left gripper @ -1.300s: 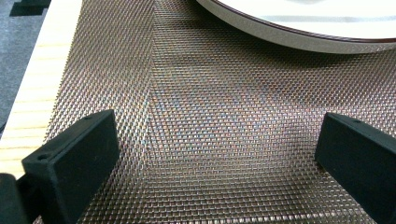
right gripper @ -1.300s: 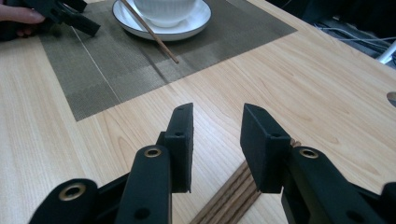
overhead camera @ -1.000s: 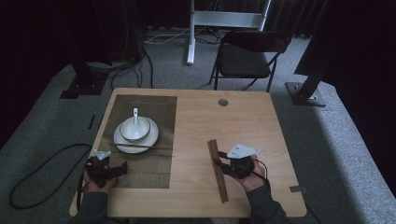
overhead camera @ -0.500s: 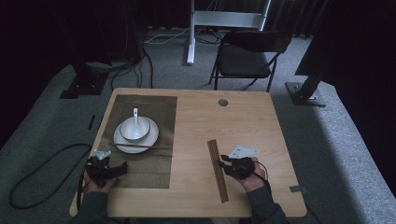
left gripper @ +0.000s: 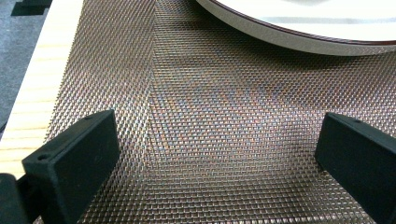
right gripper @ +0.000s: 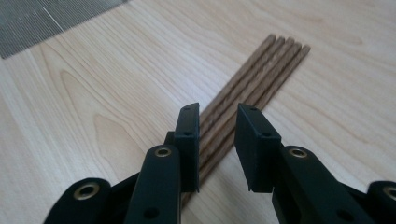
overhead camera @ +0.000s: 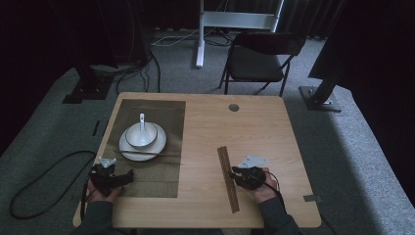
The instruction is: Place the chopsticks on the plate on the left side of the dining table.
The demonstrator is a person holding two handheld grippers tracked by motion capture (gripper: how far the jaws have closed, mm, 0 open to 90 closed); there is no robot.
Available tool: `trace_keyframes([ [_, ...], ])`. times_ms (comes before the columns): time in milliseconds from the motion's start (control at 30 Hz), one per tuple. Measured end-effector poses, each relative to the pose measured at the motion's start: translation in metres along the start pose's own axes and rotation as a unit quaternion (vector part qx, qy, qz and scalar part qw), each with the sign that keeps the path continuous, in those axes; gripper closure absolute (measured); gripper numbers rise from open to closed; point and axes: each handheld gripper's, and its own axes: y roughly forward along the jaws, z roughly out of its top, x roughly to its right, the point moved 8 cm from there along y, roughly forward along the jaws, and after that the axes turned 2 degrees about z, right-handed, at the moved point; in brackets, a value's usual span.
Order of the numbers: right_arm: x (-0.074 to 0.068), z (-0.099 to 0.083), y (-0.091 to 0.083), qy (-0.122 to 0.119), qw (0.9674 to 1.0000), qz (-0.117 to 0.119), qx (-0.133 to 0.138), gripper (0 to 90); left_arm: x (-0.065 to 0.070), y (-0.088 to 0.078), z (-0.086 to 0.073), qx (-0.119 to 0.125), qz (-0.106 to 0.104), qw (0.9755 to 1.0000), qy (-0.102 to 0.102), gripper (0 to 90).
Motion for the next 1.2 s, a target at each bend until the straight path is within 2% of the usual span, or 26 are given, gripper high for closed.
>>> trace_keyframes([
  [267,0.002,-0.007,0.006,0.008,0.9999,0.001,-0.015,71.4,0.000,0.000,0.000,0.000,0.000,1.0000,0.000,0.2],
  [500,0.007,-0.011,0.011,0.018,0.9994,-0.007,-0.030,72.6,0.000,0.000,0.000,-0.001,0.000,1.0000,0.001,0.1],
  [700,0.008,-0.012,0.013,0.026,0.9991,-0.006,-0.033,72.9,0.000,0.000,0.000,-0.001,0.000,1.0000,0.001,0.2],
  [967,0.010,-0.013,0.018,0.032,0.9982,-0.020,-0.047,72.5,0.000,0.000,0.000,-0.001,0.000,1.0000,0.001,0.2],
  [1200,0.017,-0.011,0.020,0.053,0.9972,-0.030,-0.045,72.1,0.000,0.000,0.000,0.001,0.001,1.0000,0.001,0.2],
])
